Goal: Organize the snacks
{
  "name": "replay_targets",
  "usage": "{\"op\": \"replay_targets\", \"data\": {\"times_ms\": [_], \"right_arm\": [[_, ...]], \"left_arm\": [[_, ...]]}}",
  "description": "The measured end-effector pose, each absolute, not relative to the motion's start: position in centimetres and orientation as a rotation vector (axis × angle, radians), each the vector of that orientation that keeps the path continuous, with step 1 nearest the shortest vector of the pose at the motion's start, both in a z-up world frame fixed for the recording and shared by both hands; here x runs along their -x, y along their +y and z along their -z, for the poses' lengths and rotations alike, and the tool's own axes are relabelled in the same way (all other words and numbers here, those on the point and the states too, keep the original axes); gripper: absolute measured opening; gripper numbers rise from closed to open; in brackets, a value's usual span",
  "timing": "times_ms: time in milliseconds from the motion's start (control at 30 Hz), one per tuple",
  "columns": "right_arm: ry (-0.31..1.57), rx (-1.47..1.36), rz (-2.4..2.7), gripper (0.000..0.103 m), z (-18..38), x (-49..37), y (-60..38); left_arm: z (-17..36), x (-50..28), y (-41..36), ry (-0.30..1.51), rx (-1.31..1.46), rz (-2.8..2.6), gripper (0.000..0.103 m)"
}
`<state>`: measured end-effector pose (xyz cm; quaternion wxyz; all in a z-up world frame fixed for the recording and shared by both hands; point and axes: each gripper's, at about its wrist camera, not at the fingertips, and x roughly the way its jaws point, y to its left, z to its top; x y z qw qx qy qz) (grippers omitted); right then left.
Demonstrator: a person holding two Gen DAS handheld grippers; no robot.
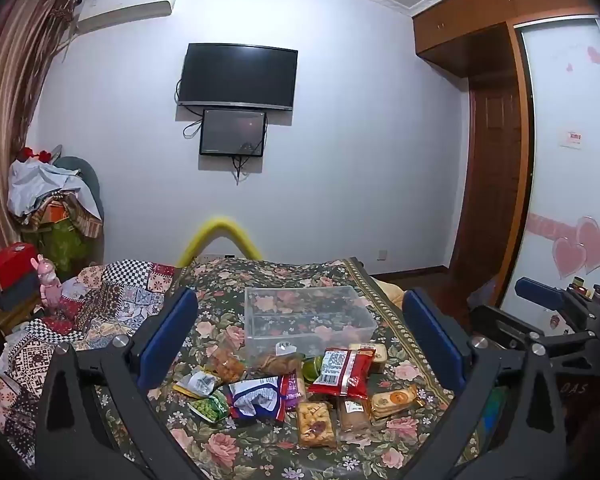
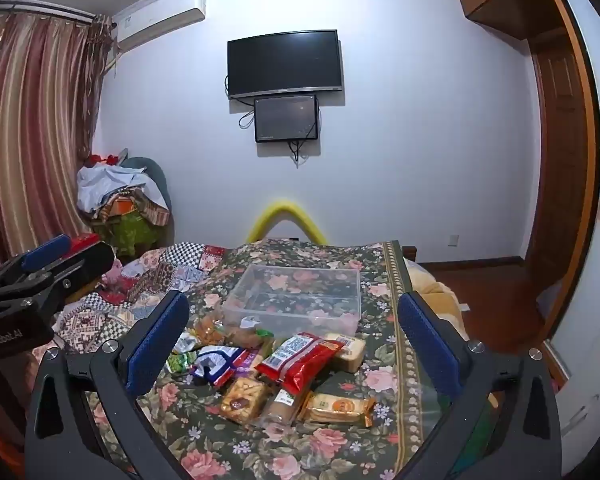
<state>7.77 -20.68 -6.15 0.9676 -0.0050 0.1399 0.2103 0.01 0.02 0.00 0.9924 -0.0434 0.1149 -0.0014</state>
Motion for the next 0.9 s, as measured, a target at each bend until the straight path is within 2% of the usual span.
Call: {"op": "replay_targets", "data": {"times_ms": [900], "right_arm": [[0.253, -0.005, -0.426, 0.103, 5.4, -7.0, -20.9]], "left_arm": [[0.3, -0.2, -0.1, 0.233, 0.095, 0.008, 0.103]]}}
